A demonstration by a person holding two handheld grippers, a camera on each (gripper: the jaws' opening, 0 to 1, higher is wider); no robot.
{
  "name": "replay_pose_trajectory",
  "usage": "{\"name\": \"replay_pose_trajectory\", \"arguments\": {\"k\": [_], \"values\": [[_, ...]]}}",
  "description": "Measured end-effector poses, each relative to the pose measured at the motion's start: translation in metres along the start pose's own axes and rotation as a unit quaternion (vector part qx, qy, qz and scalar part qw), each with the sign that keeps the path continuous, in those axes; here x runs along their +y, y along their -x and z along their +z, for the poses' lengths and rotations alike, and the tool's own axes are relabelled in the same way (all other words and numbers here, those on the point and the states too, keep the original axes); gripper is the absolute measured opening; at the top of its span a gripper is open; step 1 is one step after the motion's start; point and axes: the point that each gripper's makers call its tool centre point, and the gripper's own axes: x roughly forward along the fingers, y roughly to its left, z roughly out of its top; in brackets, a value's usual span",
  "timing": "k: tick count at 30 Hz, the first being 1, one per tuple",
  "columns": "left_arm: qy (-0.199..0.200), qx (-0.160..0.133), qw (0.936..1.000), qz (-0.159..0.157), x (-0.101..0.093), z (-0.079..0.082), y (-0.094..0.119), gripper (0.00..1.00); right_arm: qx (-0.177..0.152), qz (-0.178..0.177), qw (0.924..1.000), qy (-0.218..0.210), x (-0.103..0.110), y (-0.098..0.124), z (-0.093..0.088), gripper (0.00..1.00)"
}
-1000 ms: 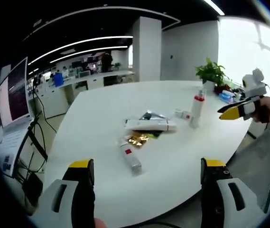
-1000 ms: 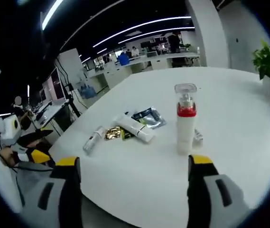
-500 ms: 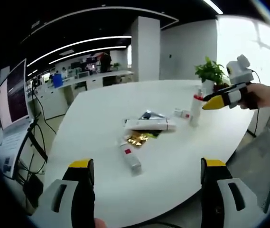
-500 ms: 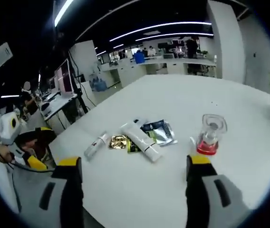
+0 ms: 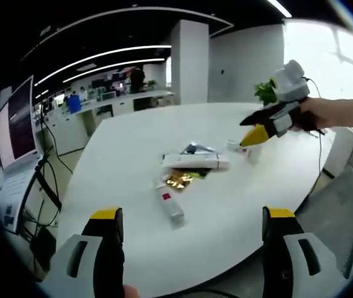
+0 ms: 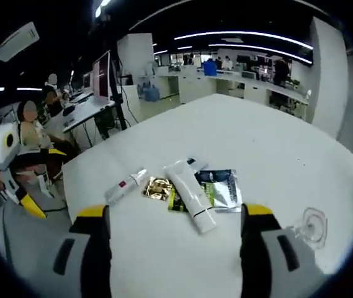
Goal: Arrange the skincare products in the storage area until every visible bottle or jar stands upright without overlapping.
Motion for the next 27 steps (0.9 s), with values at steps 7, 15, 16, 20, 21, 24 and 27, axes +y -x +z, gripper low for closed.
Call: {"name": "replay_pose_trajectory", "arguments": {"k": [7, 15, 16, 20, 21, 24, 27], "values": [[0.0, 0.005, 1.0, -0.001, 0.0, -0.001, -0.001, 0.91, 0.02, 0.012, 0.9995, 0.021, -0.006, -0.023, 0.006, 0.84], [0.0, 0.013, 0.9999, -0.002, -0.001, -0.003, -0.002, 0.9, 0.05, 0.022, 0.9978, 0.037, -0.009, -0.05, 0.003, 0.78], [0.0, 0.013, 0.9999, -0.002, -0.001, -0.004, -0.002, 0.9, 0.052, 0.022, 0.9976, 0.039, -0.009, -0.052, 0.003, 0.77], [0.002, 0.016, 0.9999, 0.001, 0.001, -0.005, -0.003, 0.9, 0.063, 0.025, 0.9968, 0.042, -0.01, -0.065, 0.001, 0.74], [0.002, 0.016, 0.9999, 0.001, 0.001, -0.005, -0.003, 0.9, 0.066, 0.027, 0.9965, 0.042, -0.009, -0.069, 0.001, 0.73], [0.002, 0.018, 0.9998, 0.001, 0.001, -0.005, -0.003, 0.9, 0.075, 0.033, 0.9954, 0.05, -0.008, -0.078, -0.002, 0.71], [0.001, 0.019, 0.9998, 0.001, 0.001, -0.006, -0.003, 0.9, 0.084, 0.038, 0.9942, 0.054, -0.006, -0.083, -0.005, 0.69]]}}
